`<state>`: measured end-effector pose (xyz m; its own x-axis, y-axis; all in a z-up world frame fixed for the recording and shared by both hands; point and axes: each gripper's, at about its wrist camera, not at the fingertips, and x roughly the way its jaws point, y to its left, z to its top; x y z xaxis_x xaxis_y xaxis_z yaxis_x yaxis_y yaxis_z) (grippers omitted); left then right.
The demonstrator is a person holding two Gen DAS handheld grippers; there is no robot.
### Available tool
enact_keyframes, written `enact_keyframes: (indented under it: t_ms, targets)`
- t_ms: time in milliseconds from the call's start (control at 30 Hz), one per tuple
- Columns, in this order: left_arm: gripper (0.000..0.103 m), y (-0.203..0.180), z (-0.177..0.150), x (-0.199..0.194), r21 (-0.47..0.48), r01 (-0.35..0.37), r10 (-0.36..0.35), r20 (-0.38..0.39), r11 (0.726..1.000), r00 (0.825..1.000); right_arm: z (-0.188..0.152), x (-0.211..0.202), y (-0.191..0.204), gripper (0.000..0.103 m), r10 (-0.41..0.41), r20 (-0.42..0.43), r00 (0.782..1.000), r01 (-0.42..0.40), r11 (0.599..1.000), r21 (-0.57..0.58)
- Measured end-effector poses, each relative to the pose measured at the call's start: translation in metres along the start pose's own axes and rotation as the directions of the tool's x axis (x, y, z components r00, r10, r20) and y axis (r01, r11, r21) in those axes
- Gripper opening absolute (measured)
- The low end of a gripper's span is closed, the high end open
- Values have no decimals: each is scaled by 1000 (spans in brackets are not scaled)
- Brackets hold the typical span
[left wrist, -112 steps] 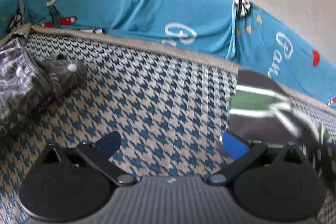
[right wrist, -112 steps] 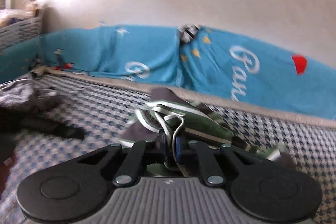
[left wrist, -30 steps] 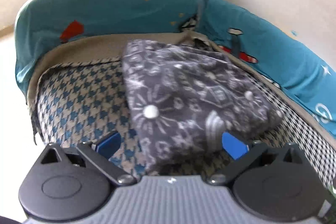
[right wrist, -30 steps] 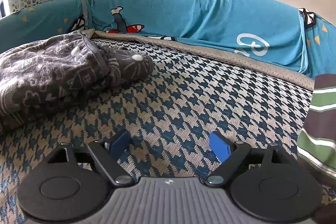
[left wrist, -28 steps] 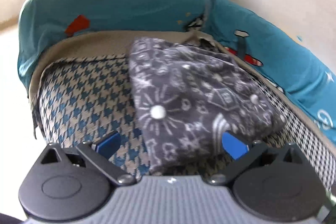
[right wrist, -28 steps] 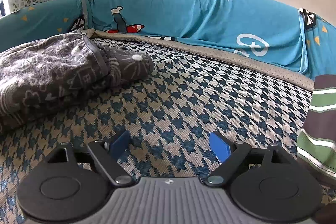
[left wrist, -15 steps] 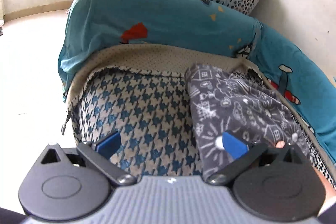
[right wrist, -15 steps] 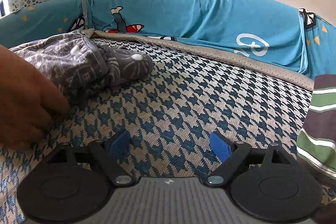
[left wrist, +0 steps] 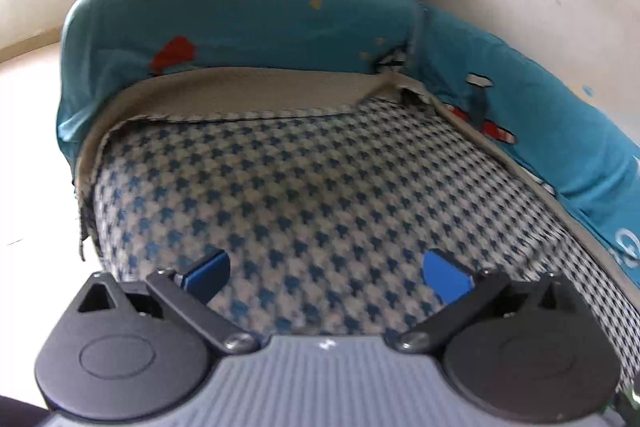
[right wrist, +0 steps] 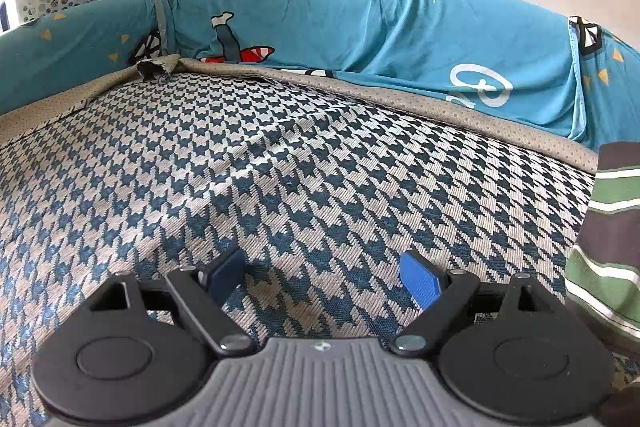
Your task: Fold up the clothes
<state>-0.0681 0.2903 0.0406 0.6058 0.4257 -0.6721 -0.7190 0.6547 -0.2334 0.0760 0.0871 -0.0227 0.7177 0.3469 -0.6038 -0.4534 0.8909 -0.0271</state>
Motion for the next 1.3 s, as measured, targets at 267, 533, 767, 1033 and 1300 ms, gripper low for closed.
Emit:
enact_keyframes:
  t_ms: [267,533,767,1033,1300]
  targets:
    - [103,-42,-19,-21,39,79,-78,-25,996,997,0,0,0,84,0,0,1000,0,1000,1]
    - [103,-65,-31,-28,40,71,-70,-16,997,997,0,0,0,84,0,0,1000,0,1000,1]
    - [103,-69,-32,-26,61,42,-42,9,997,999,0,0,0,84,0,2,1000,0,1000,3]
    - [103,-59,-22,-22,52,49,-49,3,997,999,0,0,0,84,1,3,1000,-1,1000,4]
    - [103,-55,-17,-25,29,90,-90,-17,996,996,0,0,-1,84,1,4,1000,-1,1000,6]
